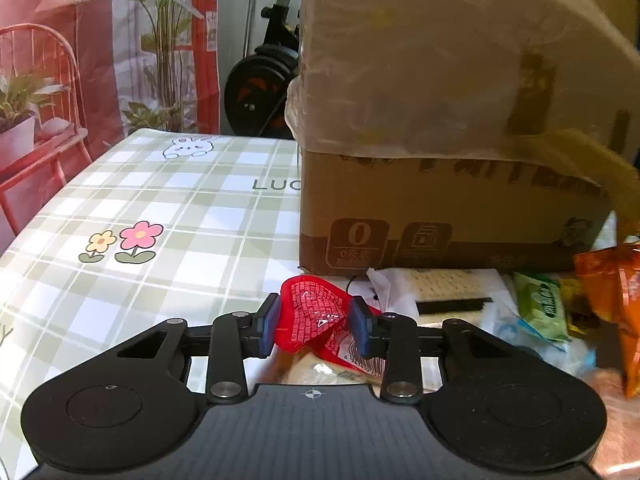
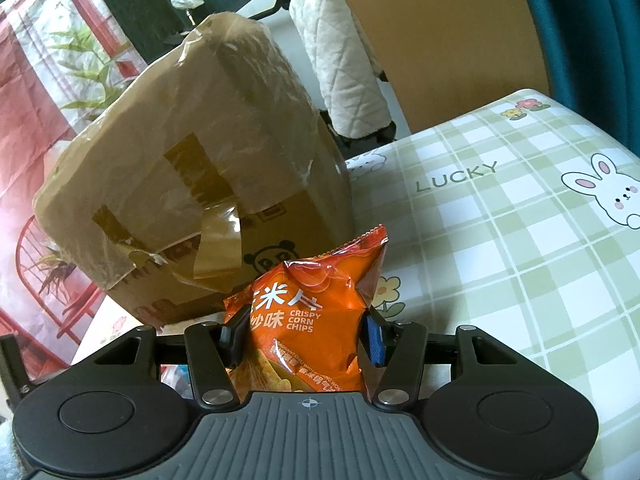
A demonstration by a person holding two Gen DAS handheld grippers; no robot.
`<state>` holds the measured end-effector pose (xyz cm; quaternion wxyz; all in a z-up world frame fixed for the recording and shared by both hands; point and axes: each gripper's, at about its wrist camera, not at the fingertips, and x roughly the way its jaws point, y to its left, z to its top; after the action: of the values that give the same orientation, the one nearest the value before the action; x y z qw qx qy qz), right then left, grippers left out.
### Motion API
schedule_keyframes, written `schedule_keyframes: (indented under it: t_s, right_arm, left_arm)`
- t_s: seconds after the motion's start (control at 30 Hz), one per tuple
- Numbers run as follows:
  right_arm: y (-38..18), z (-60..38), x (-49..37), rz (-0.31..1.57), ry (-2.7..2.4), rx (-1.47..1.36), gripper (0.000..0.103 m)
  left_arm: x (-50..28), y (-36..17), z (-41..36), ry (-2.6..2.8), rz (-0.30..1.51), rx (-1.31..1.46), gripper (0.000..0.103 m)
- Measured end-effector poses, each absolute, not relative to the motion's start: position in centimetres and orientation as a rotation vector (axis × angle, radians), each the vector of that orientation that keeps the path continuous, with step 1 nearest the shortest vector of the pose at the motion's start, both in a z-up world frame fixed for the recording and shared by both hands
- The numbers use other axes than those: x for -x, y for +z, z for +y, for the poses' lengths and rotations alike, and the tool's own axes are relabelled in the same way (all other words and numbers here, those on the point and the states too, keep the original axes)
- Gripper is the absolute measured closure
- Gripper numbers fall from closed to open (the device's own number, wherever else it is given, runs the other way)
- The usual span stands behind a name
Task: Organize snacks
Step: 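Grasp the red packet with left tool while right holds orange corn-chips bag, then carry both snacks over the box and open both tools to release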
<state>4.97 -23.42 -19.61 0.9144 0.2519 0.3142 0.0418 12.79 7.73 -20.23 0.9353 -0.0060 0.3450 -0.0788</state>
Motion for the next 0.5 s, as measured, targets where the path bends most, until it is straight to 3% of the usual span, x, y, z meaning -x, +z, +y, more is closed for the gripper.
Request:
schedule_keyframes:
  t_s: [0.5]
  right_arm:
    - [-18.3,-23.1,-3.2,0.61,0.102,-0.522,0.052]
  left_arm:
    - [-10.6,-15.1,8.8,-0.167,0.563,0.0,0.064]
